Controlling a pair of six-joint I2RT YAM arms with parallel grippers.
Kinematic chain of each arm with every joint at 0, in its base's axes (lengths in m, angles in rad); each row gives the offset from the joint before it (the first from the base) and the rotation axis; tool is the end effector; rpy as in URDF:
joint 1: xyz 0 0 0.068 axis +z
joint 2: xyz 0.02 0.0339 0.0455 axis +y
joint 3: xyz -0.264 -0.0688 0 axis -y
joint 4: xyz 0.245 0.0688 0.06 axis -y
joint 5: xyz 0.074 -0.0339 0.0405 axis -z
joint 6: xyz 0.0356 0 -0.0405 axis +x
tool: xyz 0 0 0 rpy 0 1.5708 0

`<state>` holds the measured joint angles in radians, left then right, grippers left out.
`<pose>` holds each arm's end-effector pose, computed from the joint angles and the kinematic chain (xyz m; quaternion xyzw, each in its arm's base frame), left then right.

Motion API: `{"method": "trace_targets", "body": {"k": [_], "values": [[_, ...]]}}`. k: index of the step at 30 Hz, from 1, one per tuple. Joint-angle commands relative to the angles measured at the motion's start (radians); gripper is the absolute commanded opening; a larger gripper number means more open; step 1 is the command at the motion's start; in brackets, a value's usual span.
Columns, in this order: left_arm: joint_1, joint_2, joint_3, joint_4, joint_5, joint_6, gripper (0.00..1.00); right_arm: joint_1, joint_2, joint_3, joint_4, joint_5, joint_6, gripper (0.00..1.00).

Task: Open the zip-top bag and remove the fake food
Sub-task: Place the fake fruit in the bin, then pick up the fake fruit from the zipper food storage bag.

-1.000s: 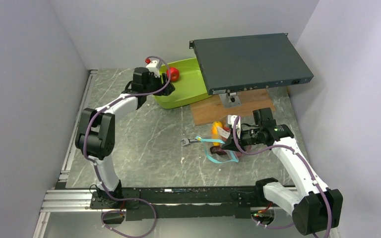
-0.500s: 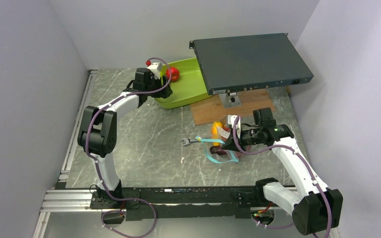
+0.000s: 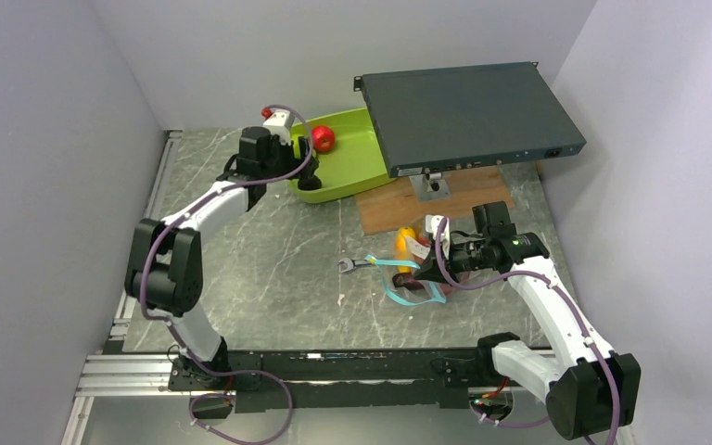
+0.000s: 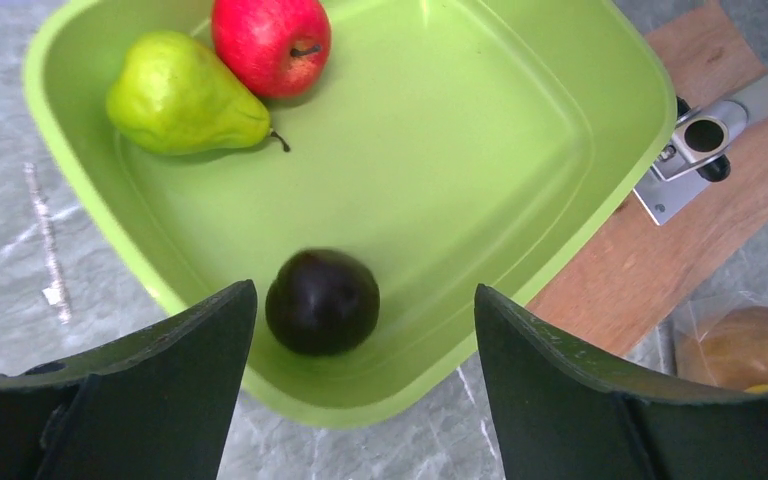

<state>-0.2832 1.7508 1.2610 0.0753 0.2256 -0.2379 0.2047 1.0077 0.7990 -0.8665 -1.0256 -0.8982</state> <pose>0.3926 -0.1225 0.2671 0.0803 0.8305 -0.2310 0.5004 0.1653 0.0654 0.2633 -0.5451 0.6565 0.3747 0.3626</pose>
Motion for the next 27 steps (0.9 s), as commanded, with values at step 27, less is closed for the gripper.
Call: {"method": "trace_targets", "body": {"k": [27], "values": [[-0.333,-0.865,-0.809,0.419,0.024,-0.172,1.0,-0.019,-0.012,0.013,-0.001,-0.022,-0.031,0.0]]}}
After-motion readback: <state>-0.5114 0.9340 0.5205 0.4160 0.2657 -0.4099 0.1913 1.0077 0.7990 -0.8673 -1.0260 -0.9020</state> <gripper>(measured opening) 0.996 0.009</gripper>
